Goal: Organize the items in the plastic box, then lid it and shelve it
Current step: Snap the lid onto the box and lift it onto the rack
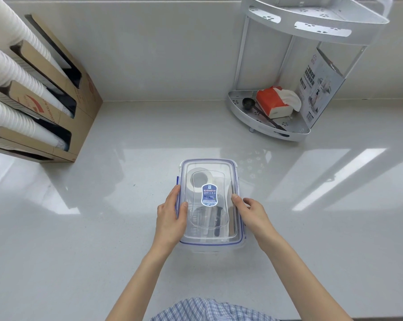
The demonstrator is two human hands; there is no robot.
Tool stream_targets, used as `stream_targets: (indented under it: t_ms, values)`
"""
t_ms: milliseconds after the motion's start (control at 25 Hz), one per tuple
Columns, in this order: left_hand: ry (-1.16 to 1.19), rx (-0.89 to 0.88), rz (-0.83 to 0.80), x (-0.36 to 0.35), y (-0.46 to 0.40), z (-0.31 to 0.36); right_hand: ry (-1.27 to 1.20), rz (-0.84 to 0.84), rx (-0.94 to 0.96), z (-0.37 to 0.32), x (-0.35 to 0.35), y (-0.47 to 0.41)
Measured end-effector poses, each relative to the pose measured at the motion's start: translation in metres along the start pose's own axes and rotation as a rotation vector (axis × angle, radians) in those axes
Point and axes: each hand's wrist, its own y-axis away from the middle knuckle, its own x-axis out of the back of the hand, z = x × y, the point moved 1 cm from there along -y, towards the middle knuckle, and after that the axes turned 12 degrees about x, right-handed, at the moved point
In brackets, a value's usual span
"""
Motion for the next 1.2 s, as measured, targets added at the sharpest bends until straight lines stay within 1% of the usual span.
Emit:
stream_targets:
  t_ms: [120,200,280,440,600,760,880,1200]
  values:
    - [0.004,0.003,0.002,0.0,0.0,-0.001,0.024,0.081,0.035,0.001,-0.001,-0.002]
    - [0.007,0.003,-0.002,0.0,0.0,-0.001,0.084,0.159,0.13,0.0,-0.002,-0.003]
    - [0.012,-0.003,0.003,-0.001,0.001,-0.001,0.141,0.191,0.201,-0.003,-0.004,-0.002]
    - [0.018,-0.03,0.04,-0.006,0.001,-0.003,0.189,0.201,0.25,-0.004,-0.009,0.004]
    - [0.003,-0.045,0.073,-0.01,0.002,-0.003,0.144,0.199,0.285,-0.003,-0.011,0.008]
    - [-0.006,-0.044,0.092,-0.012,0.001,-0.003,0.169,0.197,0.329,0.0,-0.015,0.008]
    - [0.004,-0.063,0.099,-0.012,0.0,-0.004,0.174,0.225,0.319,0.001,-0.02,0.006]
    - [-0.004,-0.035,0.102,-0.01,0.002,0.0,0.203,0.242,0.316,0.001,-0.026,0.003]
